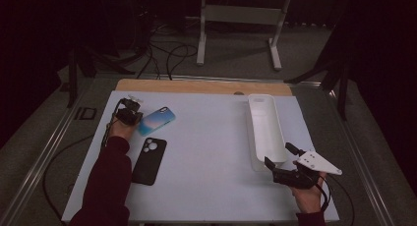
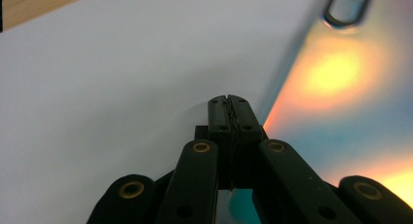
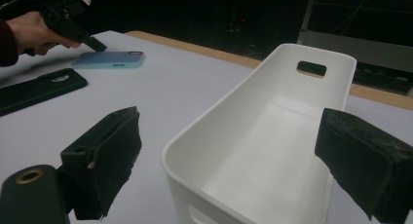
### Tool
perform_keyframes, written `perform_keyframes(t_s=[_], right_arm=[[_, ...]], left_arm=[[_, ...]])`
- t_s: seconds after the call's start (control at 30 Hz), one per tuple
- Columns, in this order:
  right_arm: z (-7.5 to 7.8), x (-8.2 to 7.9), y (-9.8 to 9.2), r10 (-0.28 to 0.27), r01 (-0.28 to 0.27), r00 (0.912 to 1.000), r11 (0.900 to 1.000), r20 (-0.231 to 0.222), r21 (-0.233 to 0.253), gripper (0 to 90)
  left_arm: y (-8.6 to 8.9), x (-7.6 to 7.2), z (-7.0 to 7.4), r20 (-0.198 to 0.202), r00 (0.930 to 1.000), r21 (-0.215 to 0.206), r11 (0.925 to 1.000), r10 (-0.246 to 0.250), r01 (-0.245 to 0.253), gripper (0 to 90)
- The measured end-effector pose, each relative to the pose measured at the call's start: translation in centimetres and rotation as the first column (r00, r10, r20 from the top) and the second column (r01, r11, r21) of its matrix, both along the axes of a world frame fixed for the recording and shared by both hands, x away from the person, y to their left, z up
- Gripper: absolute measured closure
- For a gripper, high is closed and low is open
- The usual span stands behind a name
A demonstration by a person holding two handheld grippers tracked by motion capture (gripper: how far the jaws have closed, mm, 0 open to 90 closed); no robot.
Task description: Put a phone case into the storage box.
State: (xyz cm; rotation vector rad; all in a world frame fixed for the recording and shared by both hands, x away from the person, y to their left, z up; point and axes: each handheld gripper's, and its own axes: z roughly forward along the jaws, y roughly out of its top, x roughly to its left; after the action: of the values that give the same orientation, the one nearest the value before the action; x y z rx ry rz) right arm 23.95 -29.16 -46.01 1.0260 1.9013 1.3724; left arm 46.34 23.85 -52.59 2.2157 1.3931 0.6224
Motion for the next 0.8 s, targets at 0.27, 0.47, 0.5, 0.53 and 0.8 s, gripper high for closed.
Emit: perform_keyframes(t_s=[0.27,0.47,0.5,0.53,0.8], right_arm=[[-0.2,0.2,-0.2,0.005,-0.005,0.9999,1.000,-0.009,0.002,9.0],[-0.3,0.7,-0.3,0.015,-0.015,0.9998,1.000,-0.010,-0.010,9.0],[-0.3,0.7,-0.3,0.015,-0.015,0.9998,1.000,-0.010,-0.010,9.0],[-0.3,0.7,-0.3,0.017,-0.017,0.9998,1.000,-0.011,-0.007,9.0],[-0.3,0.9,0.2,0.036,-0.036,0.9993,0.999,-0.003,-0.012,9.0]], left_arm=[[-0.1,-1.4,0.1,0.002,1.0000,-0.005,1.0000,-0.005,0.005,89.5],[0.3,-3.2,2.2,0.109,0.9941,-0.116,0.9932,-0.001,0.014,76.8],[0.4,-3.8,2.6,0.132,0.9912,-0.139,0.9899,-0.008,0.026,76.8],[0.5,-4.9,3.3,0.162,0.9867,-0.185,0.9816,-0.016,0.046,73.6],[-0.1,-14.0,5.4,0.312,0.9443,-0.298,0.9330,-0.105,0.202,34.4]])
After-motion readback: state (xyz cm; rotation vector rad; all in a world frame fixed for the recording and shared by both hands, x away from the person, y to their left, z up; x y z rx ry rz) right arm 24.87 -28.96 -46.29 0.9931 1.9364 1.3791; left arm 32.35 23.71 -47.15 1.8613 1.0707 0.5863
